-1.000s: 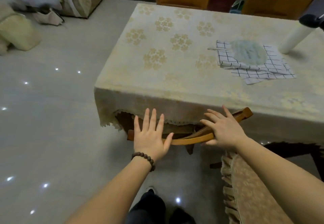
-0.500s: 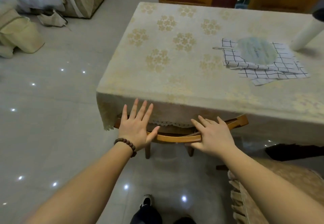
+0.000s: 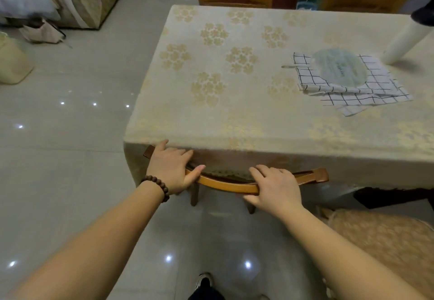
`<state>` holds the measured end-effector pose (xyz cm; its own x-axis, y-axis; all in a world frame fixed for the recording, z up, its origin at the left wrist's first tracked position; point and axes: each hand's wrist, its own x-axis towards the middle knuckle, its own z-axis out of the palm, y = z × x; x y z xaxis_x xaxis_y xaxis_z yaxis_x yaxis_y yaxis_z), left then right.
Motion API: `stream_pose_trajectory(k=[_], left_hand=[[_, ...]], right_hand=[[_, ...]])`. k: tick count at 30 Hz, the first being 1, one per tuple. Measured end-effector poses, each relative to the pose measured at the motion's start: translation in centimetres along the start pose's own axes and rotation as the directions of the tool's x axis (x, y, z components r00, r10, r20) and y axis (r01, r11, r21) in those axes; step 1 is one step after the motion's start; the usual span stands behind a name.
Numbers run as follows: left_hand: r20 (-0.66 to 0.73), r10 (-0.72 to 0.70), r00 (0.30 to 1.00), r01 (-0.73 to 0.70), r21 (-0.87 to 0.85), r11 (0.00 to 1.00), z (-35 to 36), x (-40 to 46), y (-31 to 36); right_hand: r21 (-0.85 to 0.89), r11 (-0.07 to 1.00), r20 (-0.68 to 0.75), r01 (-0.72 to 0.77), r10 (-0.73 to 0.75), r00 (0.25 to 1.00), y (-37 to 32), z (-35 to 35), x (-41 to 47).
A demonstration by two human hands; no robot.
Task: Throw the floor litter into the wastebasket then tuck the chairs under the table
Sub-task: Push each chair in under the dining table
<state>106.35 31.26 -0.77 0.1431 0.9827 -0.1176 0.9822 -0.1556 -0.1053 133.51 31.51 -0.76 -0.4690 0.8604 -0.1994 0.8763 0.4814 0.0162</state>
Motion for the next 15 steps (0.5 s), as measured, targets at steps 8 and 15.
stream_pose_trajectory(k=[8,15], left_hand=[[0.024,-0.055,0.998,0.055,-0.002,0.998,0.3,-2.1,2.2],[-0.064,-0.092,0.994,0.092,-0.013,0.996,0.8,-0.5,0.9]], right_hand=[[-0.084,0.993,0.026,0.085,-0.083,0.996,2.6,-0.2,1.7],[-0.03,0.999,-0.029,0.01,-0.011,1.0,1.4,0.5,2.0]])
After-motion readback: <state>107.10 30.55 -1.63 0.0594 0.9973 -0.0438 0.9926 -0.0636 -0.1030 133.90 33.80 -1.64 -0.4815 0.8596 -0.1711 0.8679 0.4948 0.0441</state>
